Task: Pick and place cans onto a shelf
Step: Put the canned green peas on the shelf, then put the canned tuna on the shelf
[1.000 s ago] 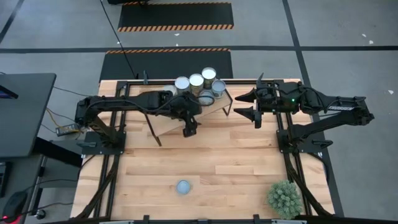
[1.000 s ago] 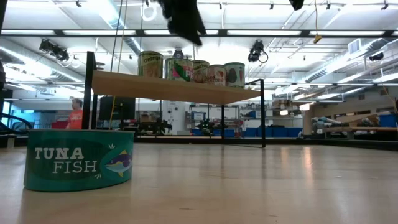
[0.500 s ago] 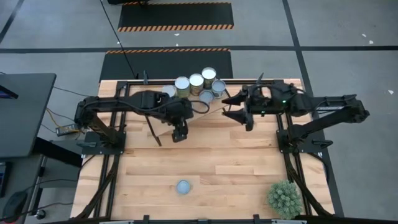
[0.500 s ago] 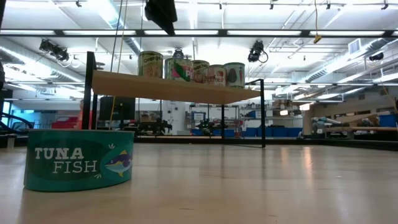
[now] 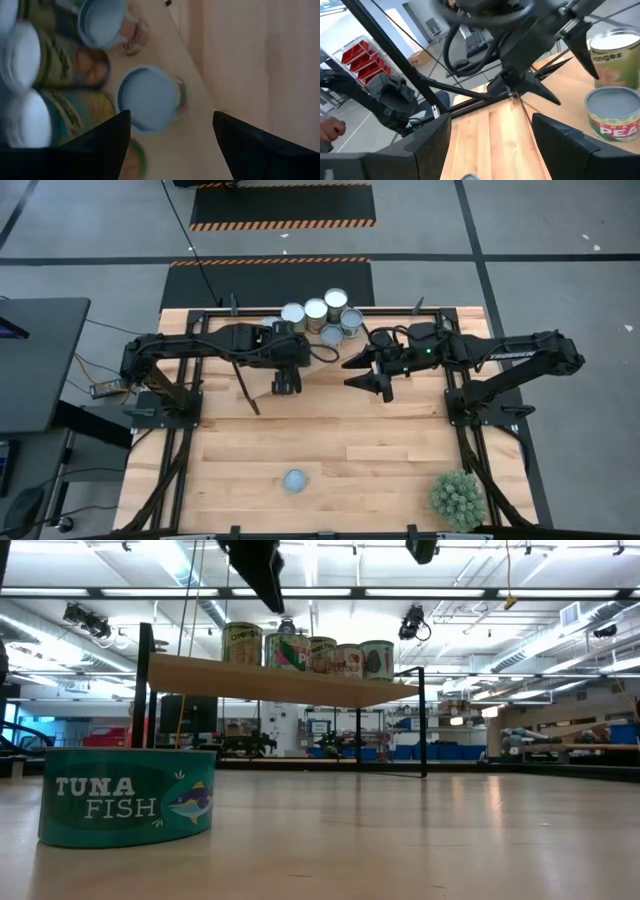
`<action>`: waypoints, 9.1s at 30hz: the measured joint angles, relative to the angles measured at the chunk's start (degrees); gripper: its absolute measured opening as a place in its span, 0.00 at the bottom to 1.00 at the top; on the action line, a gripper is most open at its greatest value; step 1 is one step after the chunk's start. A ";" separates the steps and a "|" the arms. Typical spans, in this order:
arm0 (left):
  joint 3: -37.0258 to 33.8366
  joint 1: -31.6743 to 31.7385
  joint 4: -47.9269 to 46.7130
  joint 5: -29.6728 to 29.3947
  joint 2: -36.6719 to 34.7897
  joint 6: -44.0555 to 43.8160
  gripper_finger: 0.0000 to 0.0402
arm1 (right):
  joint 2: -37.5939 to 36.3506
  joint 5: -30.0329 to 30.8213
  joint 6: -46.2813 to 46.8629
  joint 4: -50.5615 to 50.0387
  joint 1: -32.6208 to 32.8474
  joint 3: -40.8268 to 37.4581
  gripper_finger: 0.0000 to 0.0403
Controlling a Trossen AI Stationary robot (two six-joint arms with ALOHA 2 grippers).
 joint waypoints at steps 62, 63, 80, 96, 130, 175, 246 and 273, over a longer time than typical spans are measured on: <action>-0.01 5.42 5.89 7.99 6.58 -9.90 0.26 | -1.81 5.25 -0.46 -2.21 -0.04 -0.02 0.70; 0.01 5.42 5.86 7.95 6.58 -8.71 0.24 | -1.81 5.25 -0.46 -2.23 -0.02 -0.02 0.70; 0.01 7.21 6.06 10.16 6.58 12.19 0.08 | -1.81 5.03 0.00 -1.59 -0.02 -0.02 0.70; -0.12 7.74 5.89 6.39 6.64 12.03 0.40 | -1.81 5.07 -0.20 -1.36 -0.02 -0.02 0.70; -0.09 7.85 12.81 2.62 4.90 15.21 0.41 | -2.63 5.19 0.03 -0.53 0.02 0.00 0.70; 6.35 -39.21 10.75 12.01 20.24 -57.64 0.43 | -9.99 1.90 -5.43 -9.88 3.35 0.00 0.70; 6.22 -36.45 2.92 4.01 29.57 -38.08 0.01 | -9.94 3.50 -5.55 -8.33 3.98 0.00 0.70; 6.28 -25.42 -5.09 -0.16 13.06 -19.05 0.01 | -11.48 4.06 -5.19 -8.31 3.93 -0.02 0.70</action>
